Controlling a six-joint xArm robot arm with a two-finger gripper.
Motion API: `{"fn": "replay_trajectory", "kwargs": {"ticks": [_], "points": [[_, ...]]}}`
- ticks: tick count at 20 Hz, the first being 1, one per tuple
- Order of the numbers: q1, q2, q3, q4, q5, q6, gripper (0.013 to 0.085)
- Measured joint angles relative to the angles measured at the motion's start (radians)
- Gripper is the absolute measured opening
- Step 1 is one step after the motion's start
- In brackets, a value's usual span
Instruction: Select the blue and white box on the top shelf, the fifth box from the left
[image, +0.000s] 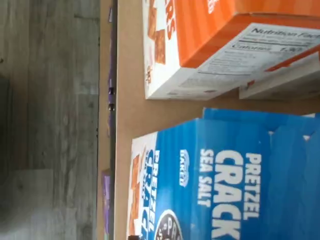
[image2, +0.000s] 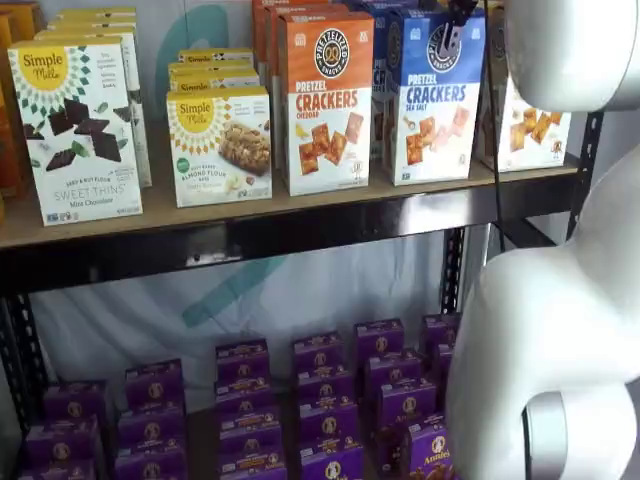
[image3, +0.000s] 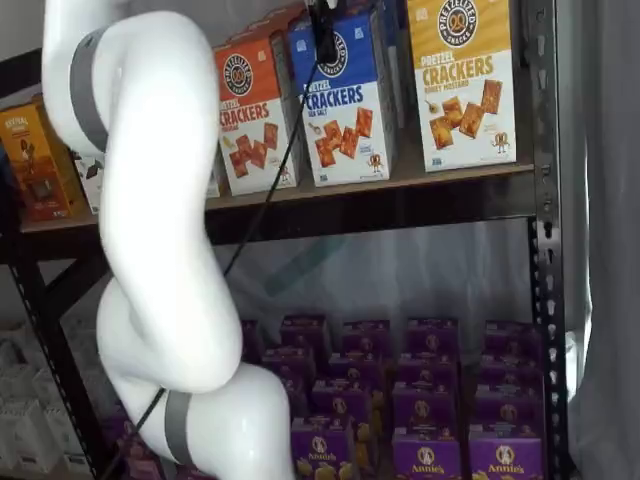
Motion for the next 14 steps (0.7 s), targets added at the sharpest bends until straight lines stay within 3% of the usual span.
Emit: {"fn": "replay_trajectory", "kwargs": {"ticks": [11,13,14], "points": [[-0.007,-0.014,0.029,0.011,0.008,-0.004,0.085],[-0.007,-0.014,0.03,0.016,0.01,-0.003,0.077],[-0.007,-0.014,0.03,0.017,0.01,-0.003,0.077]]}}
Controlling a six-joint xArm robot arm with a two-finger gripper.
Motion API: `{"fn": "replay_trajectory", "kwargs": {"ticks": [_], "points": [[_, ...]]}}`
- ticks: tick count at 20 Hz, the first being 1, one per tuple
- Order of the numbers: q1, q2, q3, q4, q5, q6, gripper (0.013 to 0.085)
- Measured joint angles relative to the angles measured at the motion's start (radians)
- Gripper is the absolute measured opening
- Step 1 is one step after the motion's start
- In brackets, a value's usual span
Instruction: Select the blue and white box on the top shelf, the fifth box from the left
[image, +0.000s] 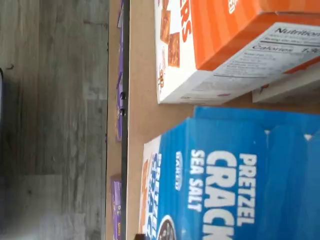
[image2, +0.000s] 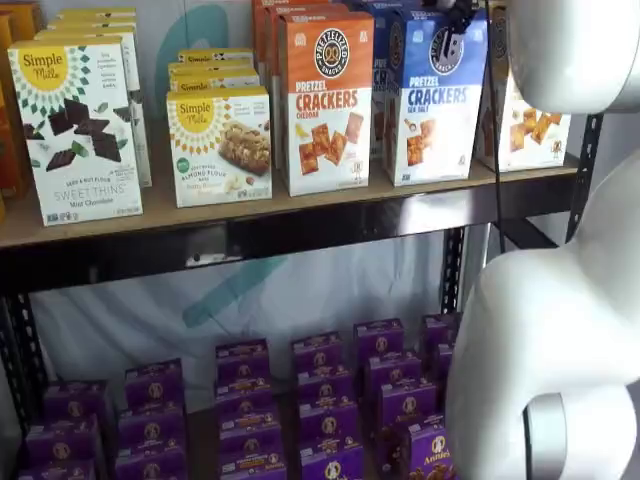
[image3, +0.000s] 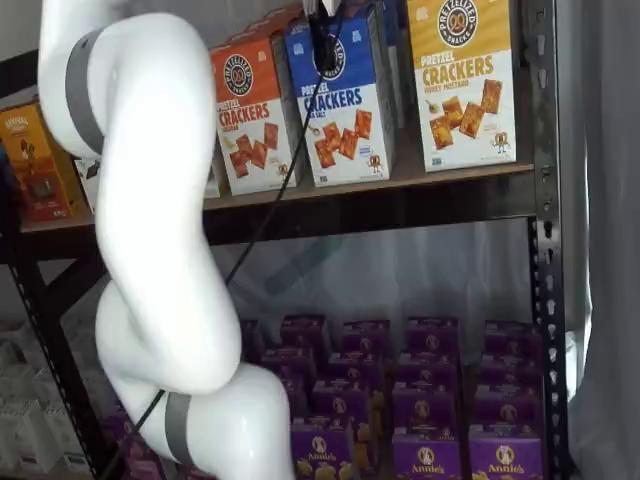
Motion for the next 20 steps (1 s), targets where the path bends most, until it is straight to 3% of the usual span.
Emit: {"fn": "replay_trajectory", "kwargs": {"ticks": [2,10,15,20], "points": [[0.001,0.0,0.0,0.0,0.0,0.001,0.069],[0.004,0.0,0.001,0.001,-0.004,0.004,0.069],[0.004,0.0,0.0,0.003,-0.002,0.005,0.057],[0.001,-0.003,-0.001,0.007,0.003,0.004,0.057]]}}
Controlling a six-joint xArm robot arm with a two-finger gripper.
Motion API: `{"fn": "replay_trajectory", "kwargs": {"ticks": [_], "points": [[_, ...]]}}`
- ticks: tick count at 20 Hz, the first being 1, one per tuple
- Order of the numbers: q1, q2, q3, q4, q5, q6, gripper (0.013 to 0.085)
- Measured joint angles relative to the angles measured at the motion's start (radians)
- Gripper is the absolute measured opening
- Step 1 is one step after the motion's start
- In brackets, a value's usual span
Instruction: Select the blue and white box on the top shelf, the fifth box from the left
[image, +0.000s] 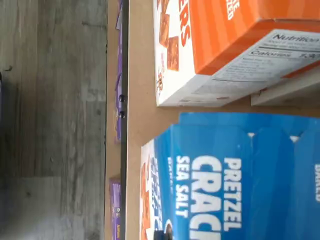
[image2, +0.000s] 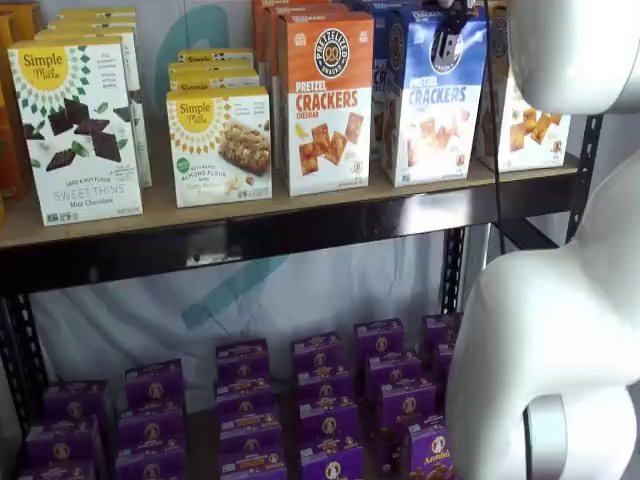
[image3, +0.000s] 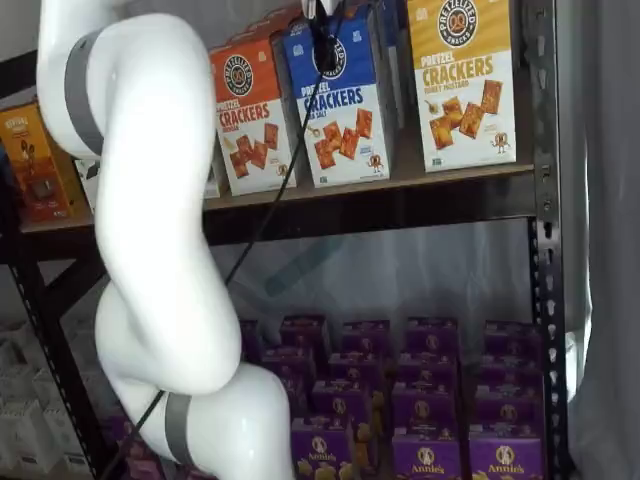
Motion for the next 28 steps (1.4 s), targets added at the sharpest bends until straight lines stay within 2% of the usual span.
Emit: {"fn": "replay_trajectory", "kwargs": {"ticks": [7,15,28], "points": [[-0.016,-0.019,-0.022,0.032,0.062,0.002,0.057],[-0.04,-0.086,0.007,0.045,0.129,-0.009,0.057],[-0.101,-0.265,0.167,0.023,0.211,-0.073,0.057]]}}
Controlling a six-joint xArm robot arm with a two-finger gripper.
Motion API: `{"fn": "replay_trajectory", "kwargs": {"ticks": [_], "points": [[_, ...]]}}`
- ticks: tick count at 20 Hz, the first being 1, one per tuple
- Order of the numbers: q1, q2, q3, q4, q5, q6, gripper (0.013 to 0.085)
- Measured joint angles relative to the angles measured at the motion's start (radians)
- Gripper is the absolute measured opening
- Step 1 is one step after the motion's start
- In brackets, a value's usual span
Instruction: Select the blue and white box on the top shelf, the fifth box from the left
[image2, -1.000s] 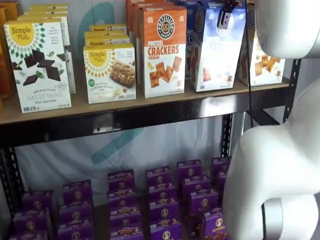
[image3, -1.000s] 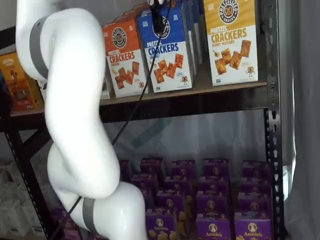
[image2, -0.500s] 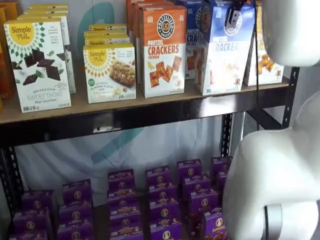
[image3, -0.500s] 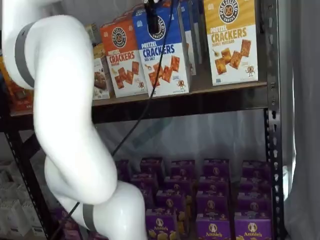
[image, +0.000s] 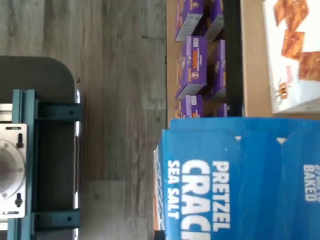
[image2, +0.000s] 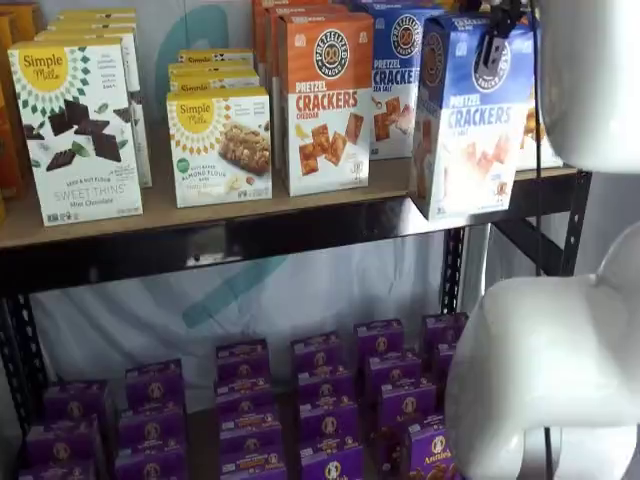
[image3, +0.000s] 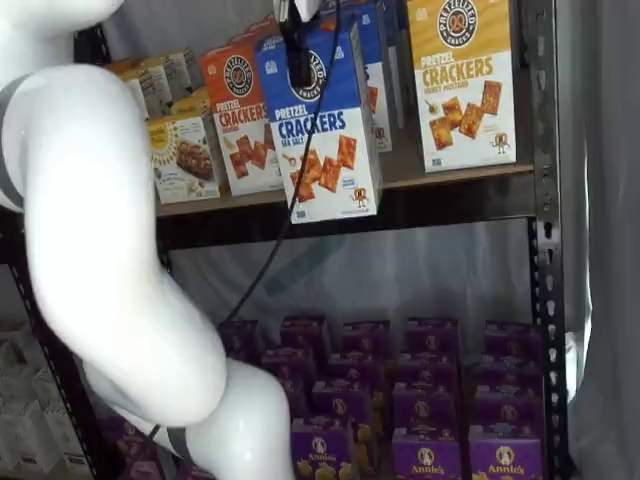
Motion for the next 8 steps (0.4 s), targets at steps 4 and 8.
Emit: {"fn": "replay_trajectory", "kwargs": {"ticks": [4,8], "points": [[-0.025,-0.046,0.055,0.0,0.009,-0.025,0.057],[-0.05,-0.072,0.087,0.009,0.017,-0.047,0.057]]}}
